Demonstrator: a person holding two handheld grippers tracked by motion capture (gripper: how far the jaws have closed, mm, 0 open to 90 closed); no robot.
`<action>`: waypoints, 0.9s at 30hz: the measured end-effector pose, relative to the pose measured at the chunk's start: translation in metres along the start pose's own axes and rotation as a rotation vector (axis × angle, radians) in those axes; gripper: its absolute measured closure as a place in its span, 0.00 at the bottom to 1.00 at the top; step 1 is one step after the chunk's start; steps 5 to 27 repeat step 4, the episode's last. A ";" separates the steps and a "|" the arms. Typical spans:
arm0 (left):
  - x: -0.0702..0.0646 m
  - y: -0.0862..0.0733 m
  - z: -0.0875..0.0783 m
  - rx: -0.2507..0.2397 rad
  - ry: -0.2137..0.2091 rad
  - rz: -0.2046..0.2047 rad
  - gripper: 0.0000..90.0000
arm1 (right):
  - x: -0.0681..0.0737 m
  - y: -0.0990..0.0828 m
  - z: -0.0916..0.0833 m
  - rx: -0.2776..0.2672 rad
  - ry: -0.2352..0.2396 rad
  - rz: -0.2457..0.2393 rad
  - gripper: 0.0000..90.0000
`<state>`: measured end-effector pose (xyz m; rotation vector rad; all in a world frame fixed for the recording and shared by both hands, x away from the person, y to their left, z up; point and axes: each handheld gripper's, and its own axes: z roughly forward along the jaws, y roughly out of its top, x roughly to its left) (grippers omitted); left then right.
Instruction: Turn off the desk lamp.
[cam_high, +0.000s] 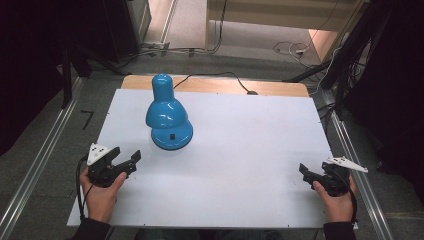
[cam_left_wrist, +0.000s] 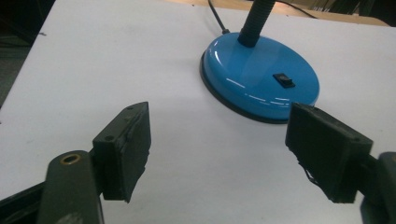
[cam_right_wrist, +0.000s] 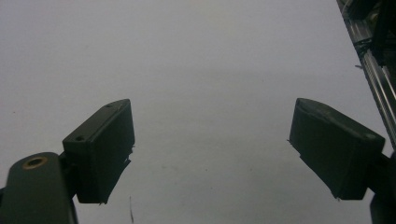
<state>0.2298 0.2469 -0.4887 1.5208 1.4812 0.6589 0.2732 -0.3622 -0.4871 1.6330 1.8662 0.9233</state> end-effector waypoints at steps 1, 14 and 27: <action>0.002 -0.001 0.000 0.004 0.005 0.000 0.25 | -0.001 -0.001 0.000 0.002 0.000 0.002 0.14; 0.009 -0.005 0.004 0.031 0.039 0.008 0.23 | -0.004 -0.005 0.006 0.019 -0.011 -0.012 0.11; 0.009 -0.005 0.004 0.031 0.039 0.008 0.23 | -0.004 -0.005 0.006 0.019 -0.011 -0.012 0.11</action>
